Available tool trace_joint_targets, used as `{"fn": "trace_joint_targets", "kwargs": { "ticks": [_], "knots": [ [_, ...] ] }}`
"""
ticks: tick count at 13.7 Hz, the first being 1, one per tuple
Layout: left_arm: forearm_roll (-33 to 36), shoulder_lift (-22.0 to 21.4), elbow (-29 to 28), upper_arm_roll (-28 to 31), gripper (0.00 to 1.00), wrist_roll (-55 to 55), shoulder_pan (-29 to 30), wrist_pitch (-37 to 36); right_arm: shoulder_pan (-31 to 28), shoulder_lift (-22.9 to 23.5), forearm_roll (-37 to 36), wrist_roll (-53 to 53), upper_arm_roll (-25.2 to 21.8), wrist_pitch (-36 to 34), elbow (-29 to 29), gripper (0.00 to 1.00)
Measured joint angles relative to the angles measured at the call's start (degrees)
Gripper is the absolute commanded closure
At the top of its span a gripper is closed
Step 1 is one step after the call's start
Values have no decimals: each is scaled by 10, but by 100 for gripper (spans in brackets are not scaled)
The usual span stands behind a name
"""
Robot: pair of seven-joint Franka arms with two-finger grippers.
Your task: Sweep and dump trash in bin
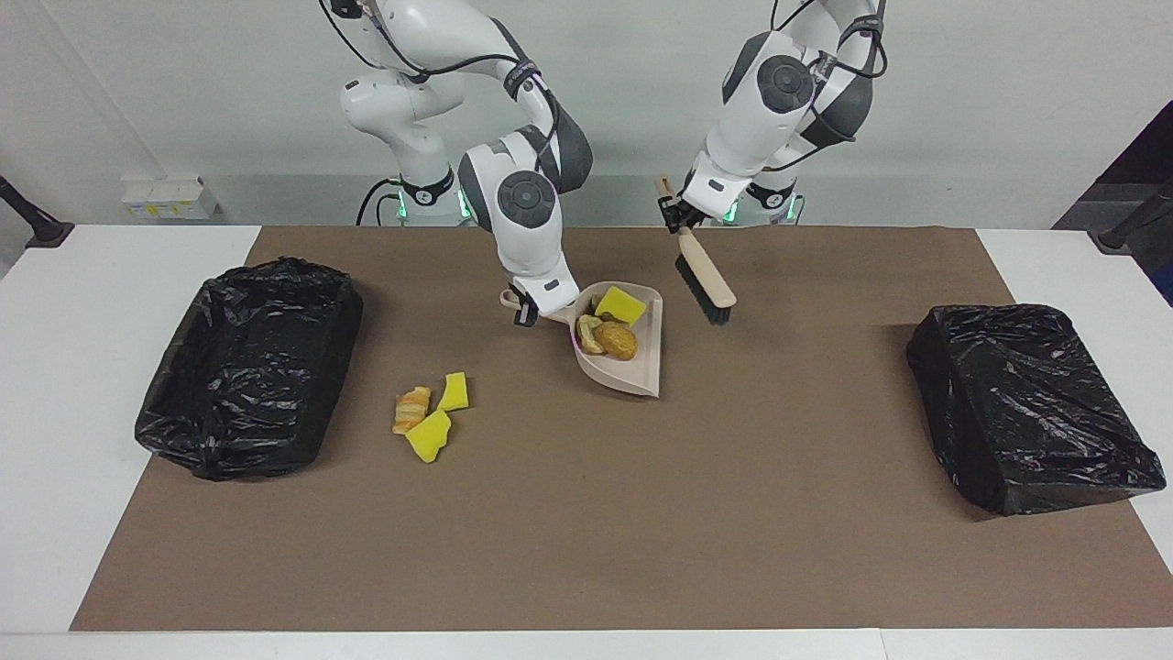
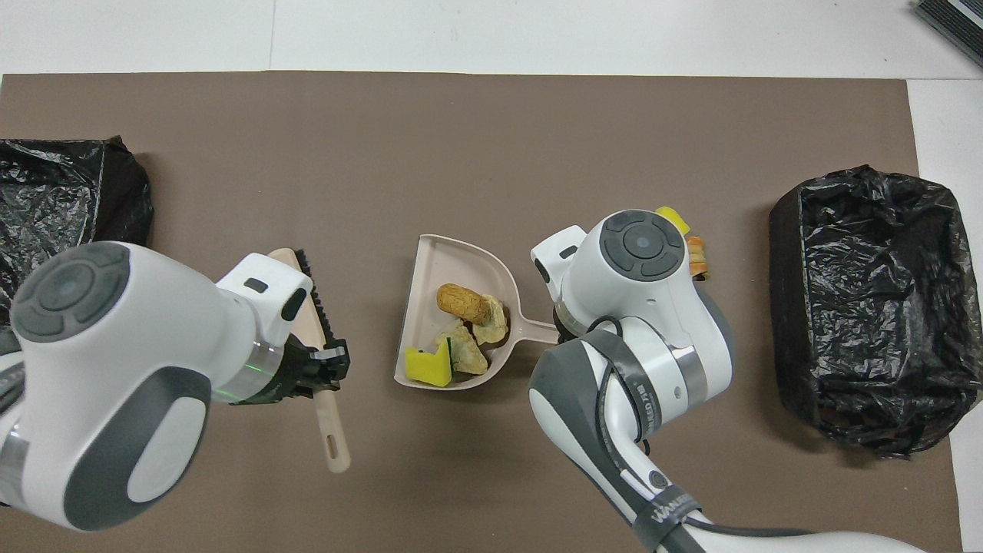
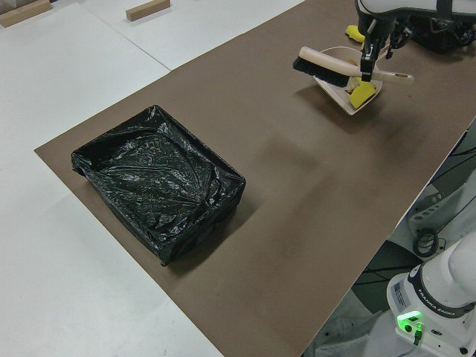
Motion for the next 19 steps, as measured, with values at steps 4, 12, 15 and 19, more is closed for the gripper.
{"fn": "trace_joint_targets", "kwargs": {
  "ticks": [4,12,15,19],
  "knots": [
    [18,25,31,1,100,86,65,-23,-44,1,46,-53,-1,5,-1,100],
    [18,32,28,-13,100,94,57,-34,-150,-11,77,-173,-2,-49,23,100],
    [18,33,11,-17,100,81,21,-34,-214,-27,76,-233,-4,-136,56,100],
    [17,32,-39,-21,100,10,-74,10,-323,-36,32,-347,-8,-231,90,100]
  ]
}}
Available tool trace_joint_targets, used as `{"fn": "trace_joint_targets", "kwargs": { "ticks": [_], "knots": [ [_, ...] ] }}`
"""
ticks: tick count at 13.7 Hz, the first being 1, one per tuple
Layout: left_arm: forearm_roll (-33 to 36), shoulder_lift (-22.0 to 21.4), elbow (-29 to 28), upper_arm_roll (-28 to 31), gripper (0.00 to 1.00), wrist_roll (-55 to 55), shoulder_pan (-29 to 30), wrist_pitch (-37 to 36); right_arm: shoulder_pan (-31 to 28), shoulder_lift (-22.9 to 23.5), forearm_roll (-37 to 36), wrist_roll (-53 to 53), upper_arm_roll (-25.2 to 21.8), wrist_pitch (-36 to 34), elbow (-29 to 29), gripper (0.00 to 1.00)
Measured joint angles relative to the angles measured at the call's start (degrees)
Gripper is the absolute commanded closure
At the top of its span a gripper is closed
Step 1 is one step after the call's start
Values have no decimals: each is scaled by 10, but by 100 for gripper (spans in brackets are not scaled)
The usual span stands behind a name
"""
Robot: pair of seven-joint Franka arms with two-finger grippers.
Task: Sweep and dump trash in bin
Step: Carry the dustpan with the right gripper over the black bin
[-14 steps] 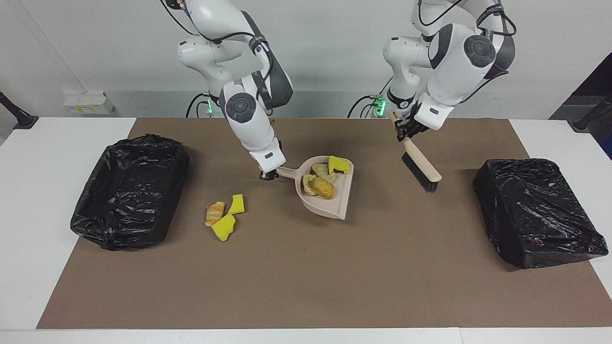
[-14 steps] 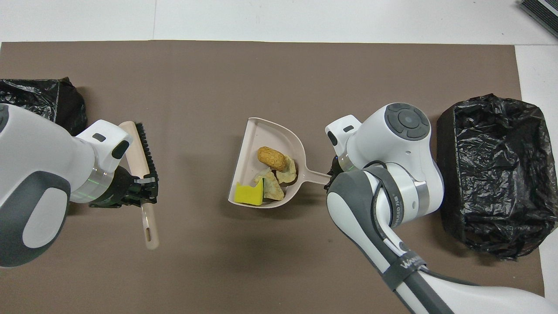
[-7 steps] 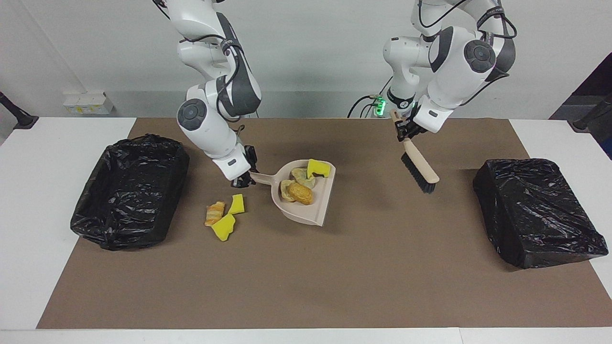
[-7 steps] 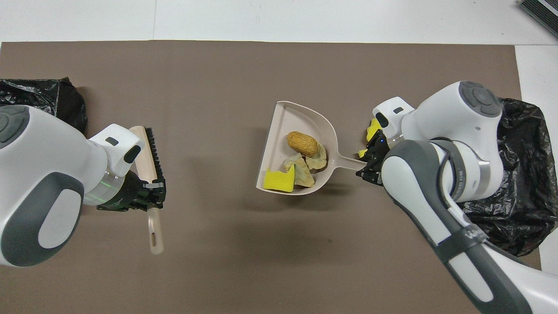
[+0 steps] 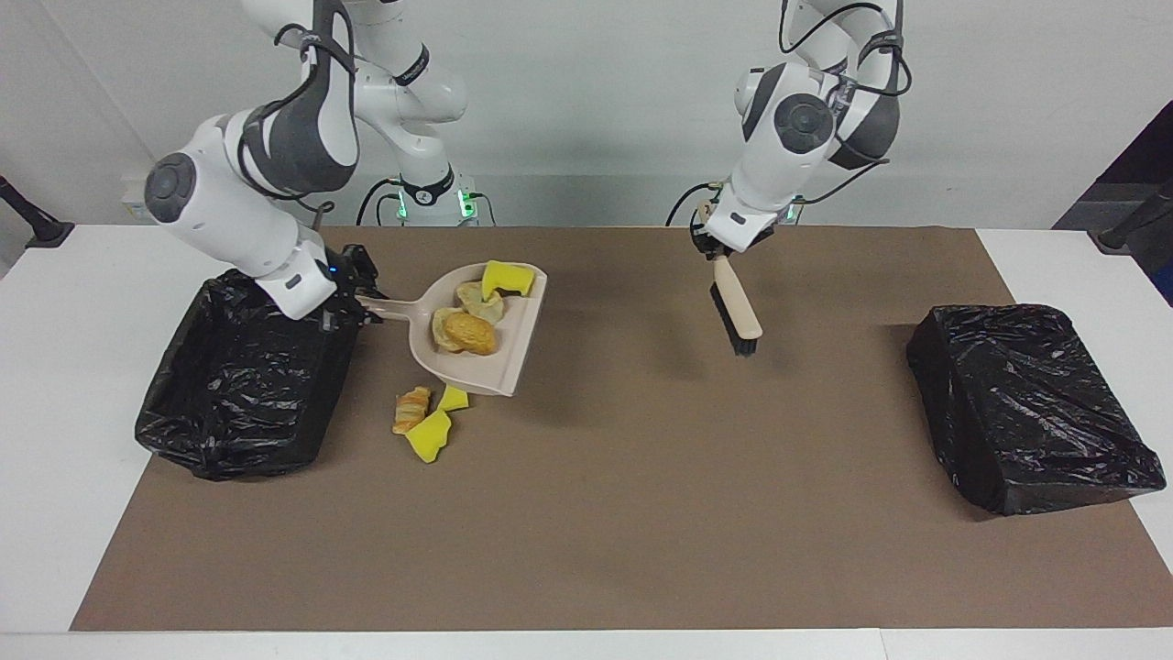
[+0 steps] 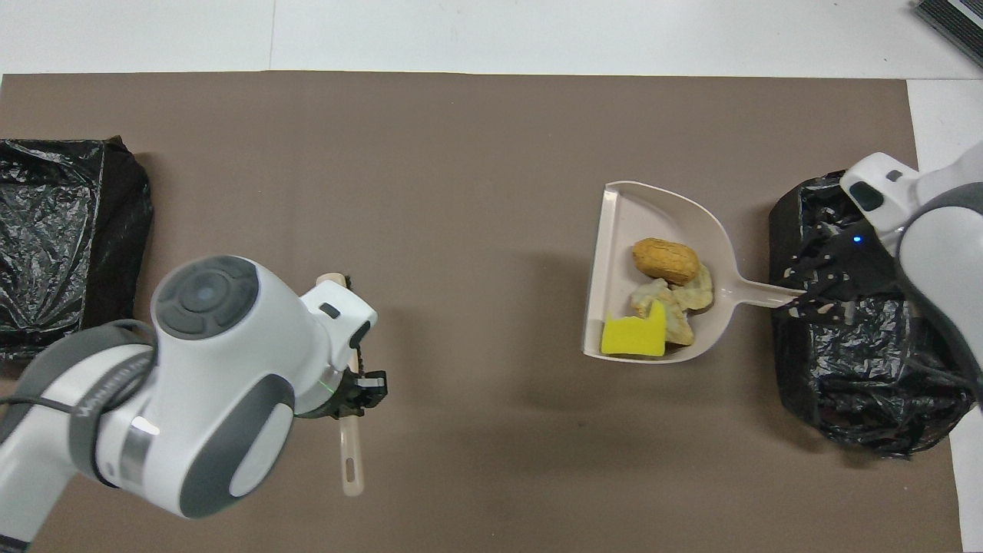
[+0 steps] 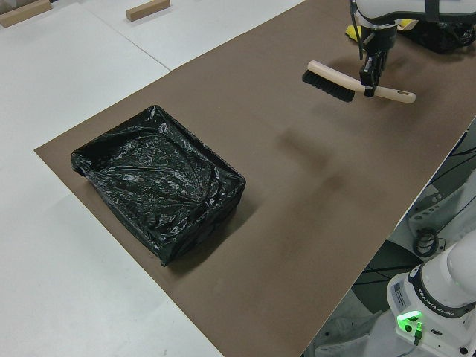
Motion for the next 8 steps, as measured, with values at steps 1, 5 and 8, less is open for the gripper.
{"fn": "trace_joint_targets", "kwargs": {
  "ticks": [1,5,8],
  "knots": [
    [-1,1,-22,-1,100,-19,-27,29,-20,0,-25,-19,-1,-18,10,100],
    [-29,1,-101,-3,100,-50,-105,109,-105,0,-100,-101,-2,-63,49,100],
    [-58,1,-120,-3,100,-74,-157,126,-164,0,-162,-166,-3,-62,53,100]
  ]
}}
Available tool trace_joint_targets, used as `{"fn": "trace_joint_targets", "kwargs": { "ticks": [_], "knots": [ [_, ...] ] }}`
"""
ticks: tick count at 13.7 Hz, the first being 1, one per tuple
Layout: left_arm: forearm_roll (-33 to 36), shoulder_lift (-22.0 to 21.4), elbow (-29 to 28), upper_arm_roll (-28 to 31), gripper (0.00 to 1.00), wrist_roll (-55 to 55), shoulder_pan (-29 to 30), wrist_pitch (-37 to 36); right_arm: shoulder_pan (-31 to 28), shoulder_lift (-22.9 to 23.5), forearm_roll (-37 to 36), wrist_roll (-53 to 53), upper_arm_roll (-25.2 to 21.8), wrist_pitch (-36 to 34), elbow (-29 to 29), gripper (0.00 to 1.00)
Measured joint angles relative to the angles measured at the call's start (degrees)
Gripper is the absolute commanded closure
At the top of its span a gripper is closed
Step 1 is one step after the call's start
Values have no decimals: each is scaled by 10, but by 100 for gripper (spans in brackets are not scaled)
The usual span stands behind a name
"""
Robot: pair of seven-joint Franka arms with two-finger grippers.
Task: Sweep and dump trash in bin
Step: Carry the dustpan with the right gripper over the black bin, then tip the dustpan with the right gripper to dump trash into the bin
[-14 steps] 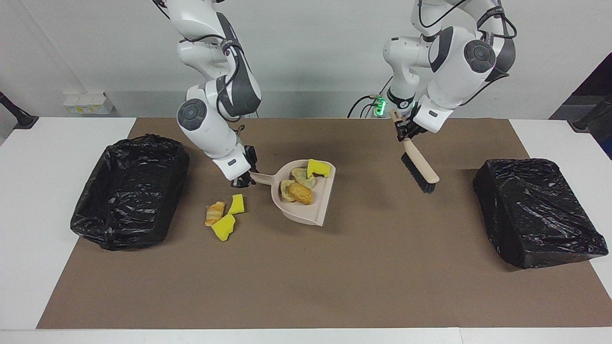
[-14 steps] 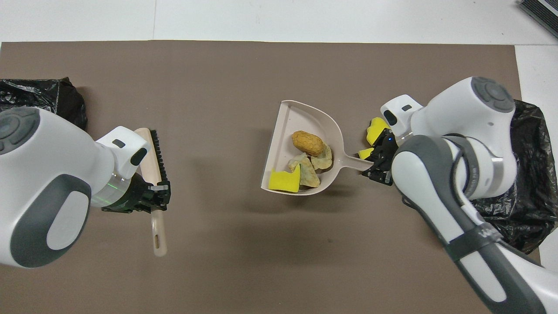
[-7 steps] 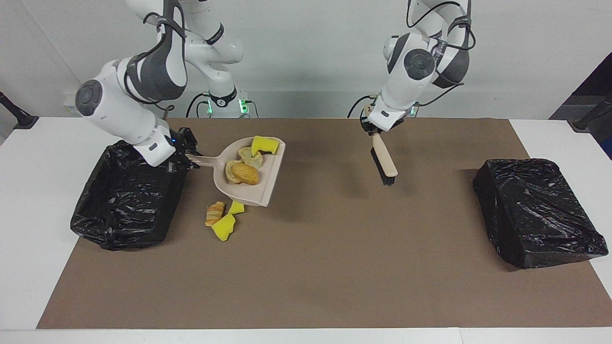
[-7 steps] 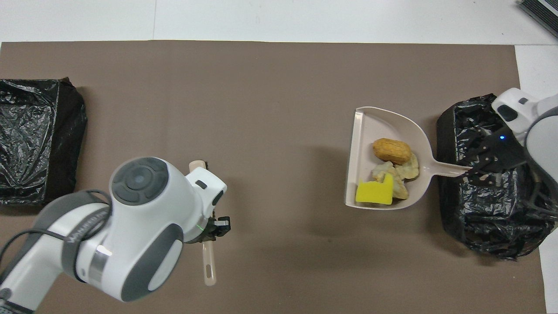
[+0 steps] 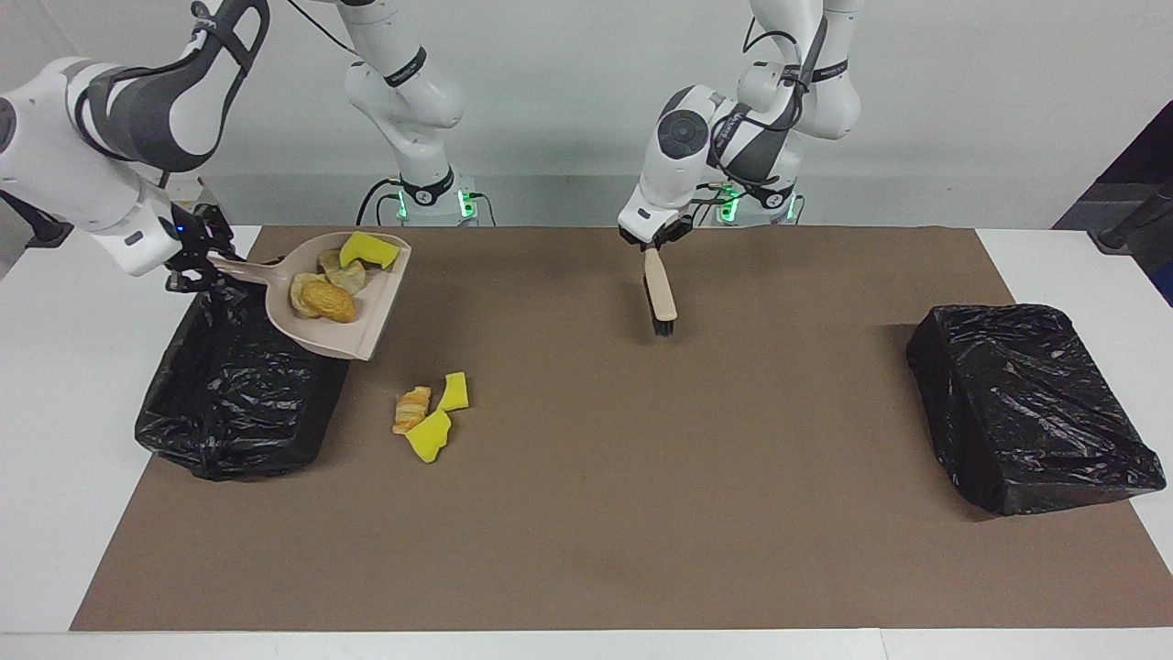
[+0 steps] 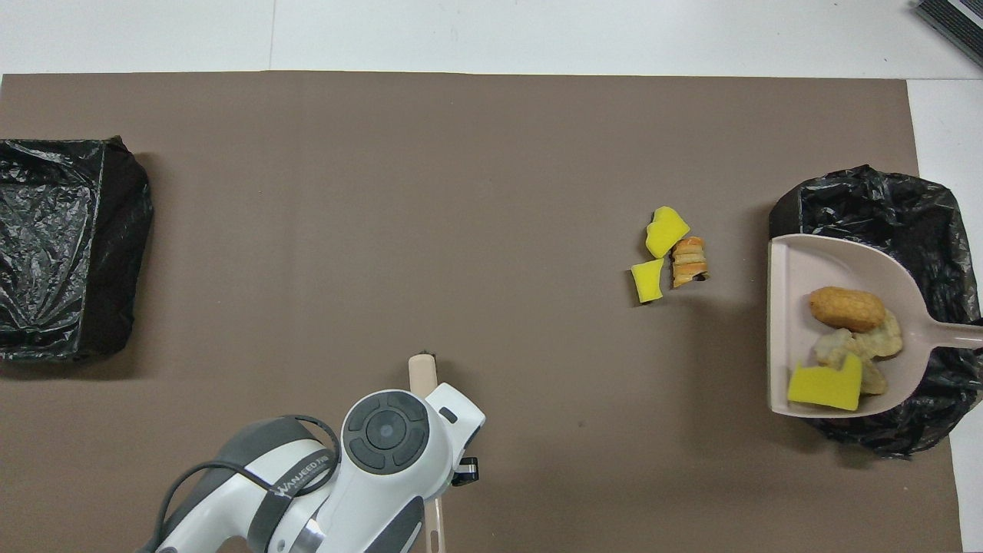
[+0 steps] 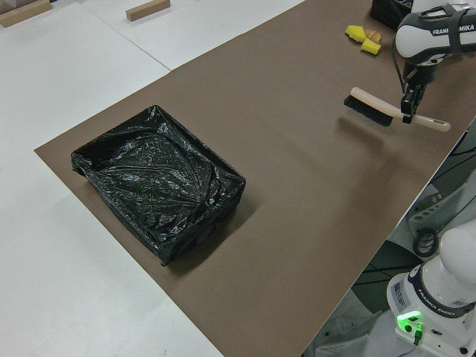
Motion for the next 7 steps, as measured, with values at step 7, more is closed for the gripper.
{"fn": "trace_joint_targets", "kwargs": {
  "ticks": [7],
  "knots": [
    [-22,0,-50,1,96,-5,-34,62,-83,3,-106,-84,-9,87,15,100]
  ]
}}
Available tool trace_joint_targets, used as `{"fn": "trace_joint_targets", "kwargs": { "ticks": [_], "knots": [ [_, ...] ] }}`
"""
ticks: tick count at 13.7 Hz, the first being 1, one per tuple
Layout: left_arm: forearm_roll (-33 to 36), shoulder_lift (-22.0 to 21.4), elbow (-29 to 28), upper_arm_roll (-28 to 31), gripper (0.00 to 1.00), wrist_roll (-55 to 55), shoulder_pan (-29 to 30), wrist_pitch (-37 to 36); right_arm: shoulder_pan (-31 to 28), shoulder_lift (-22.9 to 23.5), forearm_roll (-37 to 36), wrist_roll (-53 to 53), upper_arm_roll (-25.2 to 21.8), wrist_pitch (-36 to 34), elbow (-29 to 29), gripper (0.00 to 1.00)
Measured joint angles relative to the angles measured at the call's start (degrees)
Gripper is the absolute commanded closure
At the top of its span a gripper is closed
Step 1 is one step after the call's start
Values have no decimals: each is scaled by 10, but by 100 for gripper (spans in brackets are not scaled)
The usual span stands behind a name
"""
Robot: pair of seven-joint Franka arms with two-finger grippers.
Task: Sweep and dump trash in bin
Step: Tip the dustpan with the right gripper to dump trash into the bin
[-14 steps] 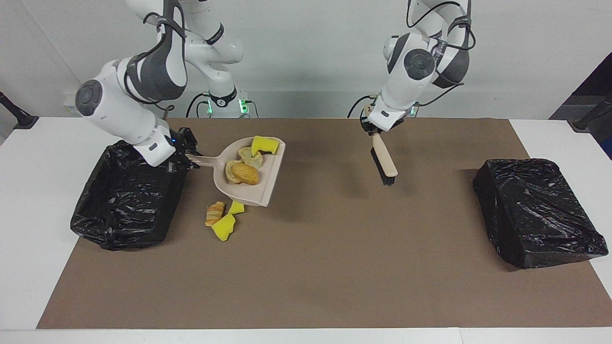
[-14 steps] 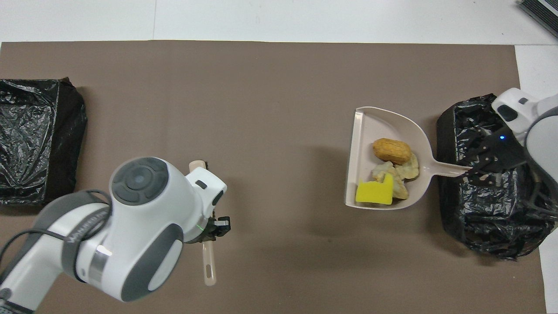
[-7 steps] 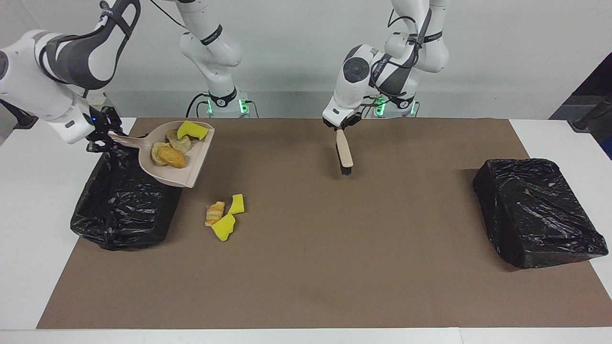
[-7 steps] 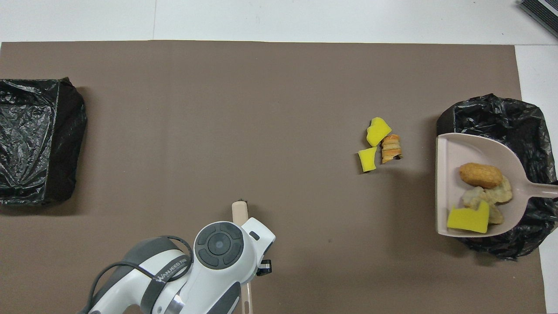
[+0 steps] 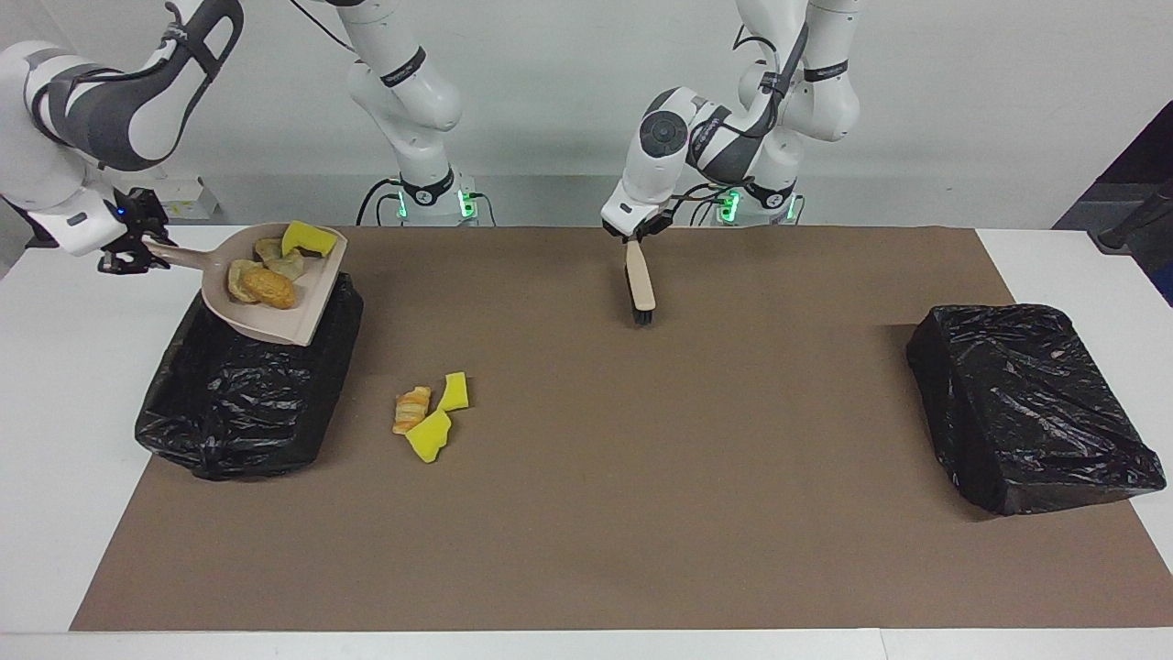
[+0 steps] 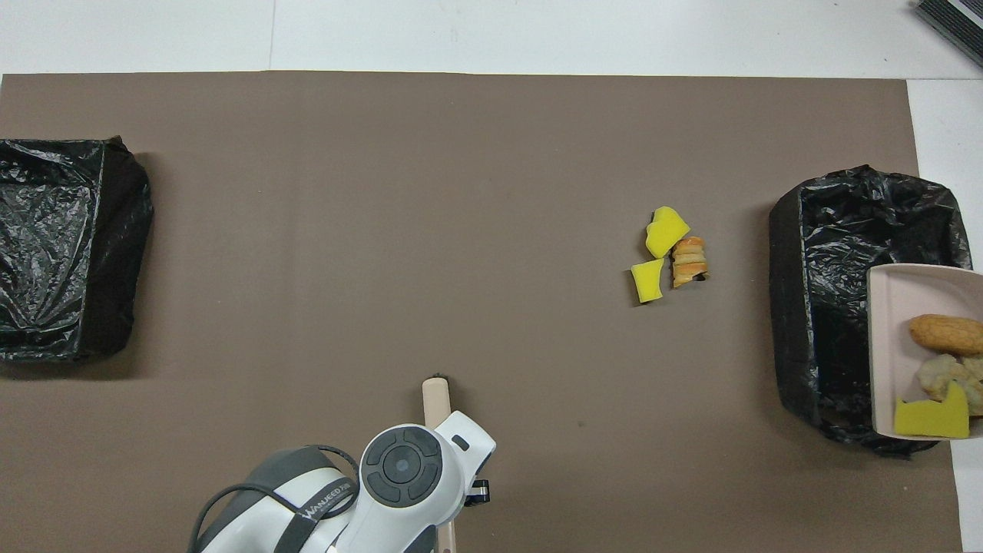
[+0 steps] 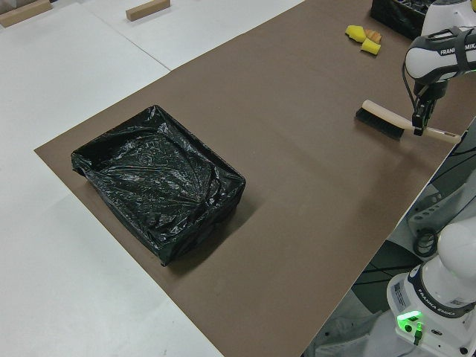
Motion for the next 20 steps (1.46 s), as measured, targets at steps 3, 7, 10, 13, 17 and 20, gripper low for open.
{"fn": "trace_joint_targets", "kwargs": {
  "ticks": [3,7,10,13,17,20],
  "knots": [
    [0,0,-2,1,0,0,0,0,-11,17,-21,-3,-6,42,18,100],
    [0,-1,19,13,0,1,12,-12,-7,38,-67,71,-5,89,31,100],
    [3,-5,66,17,0,23,65,-62,18,43,-91,113,-3,89,34,100],
    [24,-10,130,21,0,68,145,-122,28,46,-127,123,-2,89,35,100],
    [69,-11,191,24,0,165,263,-162,35,46,-198,123,2,89,38,100],
    [95,-11,228,26,0,259,346,-172,76,45,-222,124,3,80,45,100]
  ]
}}
